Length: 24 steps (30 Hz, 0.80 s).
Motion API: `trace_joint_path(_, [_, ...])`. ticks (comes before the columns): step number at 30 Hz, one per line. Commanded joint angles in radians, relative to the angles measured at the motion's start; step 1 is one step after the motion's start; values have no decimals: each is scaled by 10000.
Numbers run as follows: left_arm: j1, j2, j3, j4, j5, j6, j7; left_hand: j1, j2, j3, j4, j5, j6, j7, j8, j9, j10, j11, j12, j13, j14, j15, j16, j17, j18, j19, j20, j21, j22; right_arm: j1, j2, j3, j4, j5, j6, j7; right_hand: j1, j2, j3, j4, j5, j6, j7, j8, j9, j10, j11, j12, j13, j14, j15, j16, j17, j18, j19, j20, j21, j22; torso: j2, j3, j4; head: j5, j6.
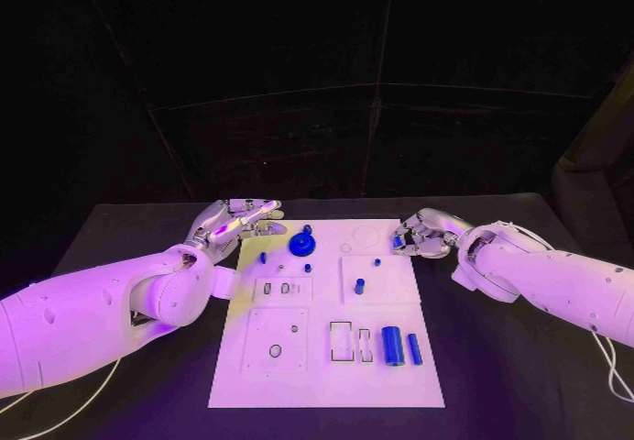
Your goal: Assemble the parts on the task board
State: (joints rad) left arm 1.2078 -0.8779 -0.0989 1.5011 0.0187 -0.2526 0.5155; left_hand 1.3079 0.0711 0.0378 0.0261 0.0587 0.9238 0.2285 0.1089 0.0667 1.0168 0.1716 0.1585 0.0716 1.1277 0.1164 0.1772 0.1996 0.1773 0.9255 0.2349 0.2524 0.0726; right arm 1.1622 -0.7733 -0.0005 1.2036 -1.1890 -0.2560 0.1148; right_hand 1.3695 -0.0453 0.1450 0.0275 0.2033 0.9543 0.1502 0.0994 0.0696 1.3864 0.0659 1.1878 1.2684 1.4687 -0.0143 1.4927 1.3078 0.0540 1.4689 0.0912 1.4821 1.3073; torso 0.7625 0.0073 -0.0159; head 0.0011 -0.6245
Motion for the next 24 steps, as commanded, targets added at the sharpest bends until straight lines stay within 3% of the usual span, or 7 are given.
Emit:
trace_joint_path(1, [10, 6, 6, 2, -41, 124, -31, 99, 29, -15, -64, 31, 78, 4, -38, -10, 48, -10, -32, -12, 67, 31, -58, 13, 74, 67, -8, -30, -8, 12, -7, 1, 8, -58, -61, -154, -43, 84, 51, -16, -60, 156, -8, 68, 22, 21, -86, 46, 26, 737, -34, 45, 1337, -113, 82, -22, 23, 642, 1, 6, -8, -12, -2])
trace_joint_path(6, [10, 6, 6, -3, -41, 126, -41, 99, 29, -15, -64, 31, 78, 4, -38, -10, 48, -10, -32, -12, 67, 31, -58, 13, 74, 67, -8, -30, -8, 12, -37, 1, 9, -62, -251, -209, -30, 290, 200, -29, -92, 556, -121, 296, 80, 56, -174, 96, 62, 744, -97, 62, 1371, -119, 103, -63, 41, 680, 2, 5, -13, -26, -8])
trace_joint_path(12, [10, 3, 5, -13, -41, 122, -42, 99, 29, -15, -64, 31, 78, 4, -38, -10, 48, -10, -32, -12, 67, 31, -58, 13, 74, 67, -8, -30, -8, 12, -58, 2, 50, -62, -780, -319, 62, 556, 483, -113, -416, 1151, -357, 657, 178, 92, -364, 116, 79, 759, -247, 99, 1441, -124, 124, -188, 56, 715, 3, 8, -5, -26, -13])
trace_joint_path(19, [11, -29, 5, 11, -41, 103, -41, 99, 29, -15, -64, 31, 78, 4, -38, -10, 48, -10, -32, -12, 67, 31, -58, 13, 74, 67, -8, -30, -8, 16, -138, 6, 346, -18, -1381, -443, -5, 626, 595, -125, -470, 1388, -477, 776, 218, 125, -464, 108, 77, 782, -337, 159, 1553, -126, 128, -280, 55, 717, 4, -4, -6, -8, -32])
trace_joint_path(22, [12, -57, 5, 32, -40, 85, -41, 99, 29, -15, -64, 31, 78, 4, -38, -10, 48, -10, -32, -12, 67, 31, -58, 13, 74, 67, -8, -30, -8, 21, -224, 8, 620, -13, -1520, -612, -63, 624, 606, -112, -519, 1441, -502, 794, 225, 143, -487, 109, 80, 788, -360, 173, 1578, -126, 130, -306, 55, 718, -10, -8, -12, -19, 22])
trace_joint_path(24, [14, -80, 5, 56, -40, 71, -39, 99, 29, -15, -64, 31, 78, 4, -38, -10, 48, -10, -32, -12, 67, 31, -58, 13, 74, 67, -8, -30, -8, 27, -297, 11, 958, -56, -1663, -870, -119, 619, 607, -94, -563, 1462, -516, 796, 226, 155, -500, 107, 81, 790, -374, 180, 1593, -126, 130, -323, 53, 714, -19, -29, -10, -21, -5])
